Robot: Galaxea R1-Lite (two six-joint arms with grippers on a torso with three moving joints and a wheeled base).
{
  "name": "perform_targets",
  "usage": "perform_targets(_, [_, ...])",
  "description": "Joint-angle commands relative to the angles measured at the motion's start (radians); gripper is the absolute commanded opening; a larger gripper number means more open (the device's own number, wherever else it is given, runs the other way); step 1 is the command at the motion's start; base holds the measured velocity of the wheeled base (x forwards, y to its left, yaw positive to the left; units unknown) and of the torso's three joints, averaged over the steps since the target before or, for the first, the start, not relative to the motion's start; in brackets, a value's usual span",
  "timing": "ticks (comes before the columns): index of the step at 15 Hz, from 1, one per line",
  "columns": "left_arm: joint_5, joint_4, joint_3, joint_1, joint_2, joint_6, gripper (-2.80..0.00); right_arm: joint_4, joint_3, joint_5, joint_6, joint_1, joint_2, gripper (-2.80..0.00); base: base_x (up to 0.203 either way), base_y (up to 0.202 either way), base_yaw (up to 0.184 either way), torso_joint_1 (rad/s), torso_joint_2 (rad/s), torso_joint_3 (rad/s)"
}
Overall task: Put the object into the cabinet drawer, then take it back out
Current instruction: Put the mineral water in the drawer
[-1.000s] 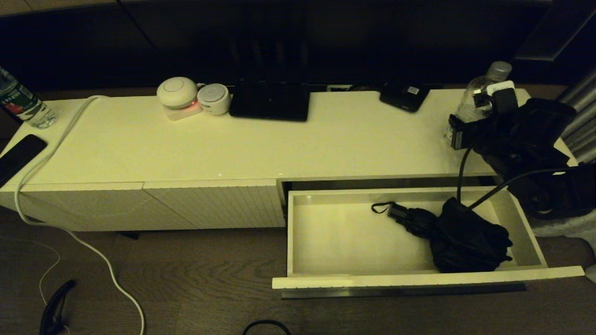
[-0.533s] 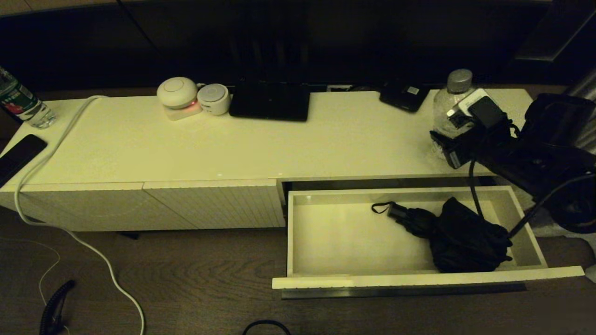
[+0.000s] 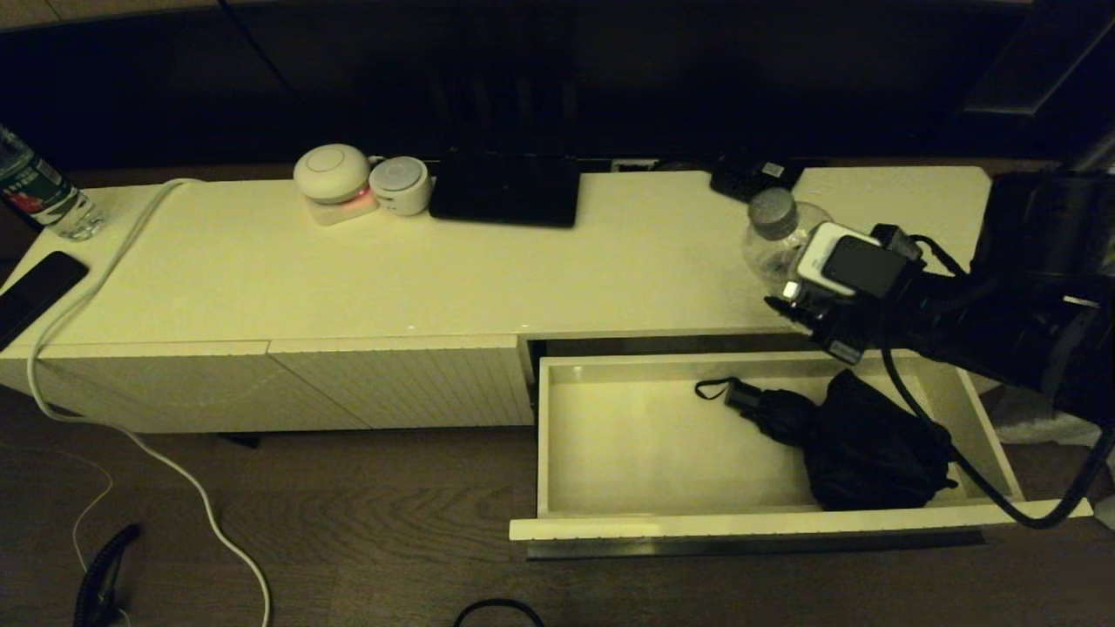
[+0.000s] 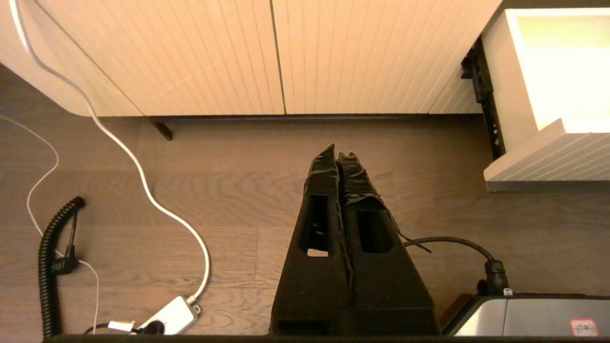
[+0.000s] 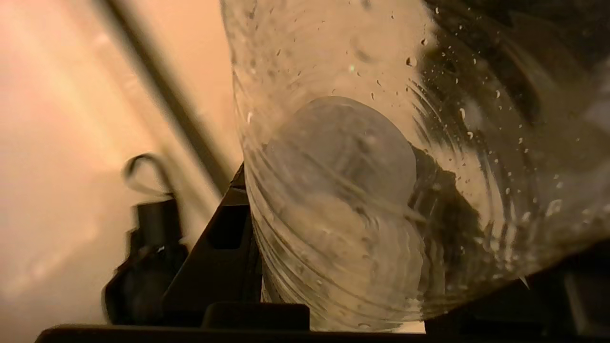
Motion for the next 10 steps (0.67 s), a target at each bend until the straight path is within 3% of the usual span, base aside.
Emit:
perform_targets(1, [0.0,0.0,0.0,0.0,-0.002,0.0,-2.8,0.023,0.035,-0.002,-0.102,0.057,-0.013,-2.8,0.0,0.0,0.0,0.0,0.0,0.0])
perform_targets(4, [0.0,0.0,0.002,0.0,-0.002,0.0,-2.8,0.04,0.055,-0.004,-0.253,0.089,0.02,-2.8,0.0,0.0,0.0,0.0,0.0,0.0])
perform_targets(10, [0.0,0.0,0.002,0.0,-0.002,0.0,-2.8,0.165,0.089,-0.017,-0.42,0.09,0.062,-2.8,0.0,0.0,0.0,0.0,0.0,0.0])
